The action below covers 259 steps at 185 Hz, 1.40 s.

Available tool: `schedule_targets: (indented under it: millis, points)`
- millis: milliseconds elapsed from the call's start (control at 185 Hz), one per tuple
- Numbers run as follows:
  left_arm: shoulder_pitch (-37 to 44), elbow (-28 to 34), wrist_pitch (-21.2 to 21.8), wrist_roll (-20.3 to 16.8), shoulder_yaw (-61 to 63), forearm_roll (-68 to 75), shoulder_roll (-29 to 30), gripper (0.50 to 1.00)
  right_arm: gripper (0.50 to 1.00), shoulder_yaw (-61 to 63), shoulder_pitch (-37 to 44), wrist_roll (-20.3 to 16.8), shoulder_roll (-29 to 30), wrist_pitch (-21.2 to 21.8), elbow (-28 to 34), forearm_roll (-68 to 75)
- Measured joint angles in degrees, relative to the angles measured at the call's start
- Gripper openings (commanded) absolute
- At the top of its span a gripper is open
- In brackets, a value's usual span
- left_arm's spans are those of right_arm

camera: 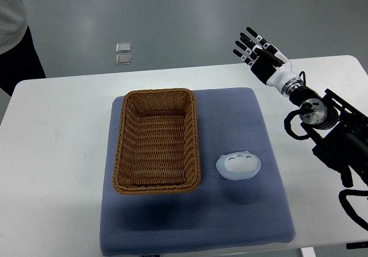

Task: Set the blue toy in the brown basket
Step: 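Move the right hand down toward the white oval toy, then lower the right hand over the white oval toy and close fingers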

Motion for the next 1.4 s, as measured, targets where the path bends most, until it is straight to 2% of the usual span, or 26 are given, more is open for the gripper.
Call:
schedule_targets:
  millis: [286, 416, 578, 880, 1075, 1280, 1399]
  points:
    - [0.0, 0.0, 0.0, 0.0, 0.1, 0.0, 0.0, 1.000, 0.907, -0.3, 0.3, -0.4, 0.0, 0.5, 0.0, -0.1]
    - [-0.1, 0.1, 0.1, 0.0, 0.0, 0.0, 0.0, 1.000, 0.907, -4.9, 1.9, -1.2, -0.3, 0.8, 0.5, -2.5]
    - [0.0, 0.0, 0.1, 0.0, -0.1, 0.0, 0.0, 1.000, 0.907, -17.3, 6.9, -3.2, -6.6, 1.8, 3.0, -10.8]
    - [-0.8, -0.2, -0.1, 0.0, -0.2, 0.0, 0.0, 1.000, 0.907, -41.9, 25.2, -7.3, -22.2, 6.7, 17.0, -26.4]
    - [-1.3, -0.3, -0.1, 0.0, -0.2, 0.0, 0.0, 1.000, 0.909, -54.6, 34.8, -9.9, -27.9, 10.0, 29.3, -34.8]
    - [-1.3, -0.1, -0.2, 0.0, -0.2, 0.0, 0.0, 1.000, 0.909, -65.4, 41.9, -10.9, -33.0, 12.0, 42.9, -35.8]
    - [-1.4, -0.1, -0.2, 0.0, -0.2, 0.0, 0.0, 1.000, 0.907, -67.3, 43.8, -11.2, -35.7, 12.3, 49.3, -34.9]
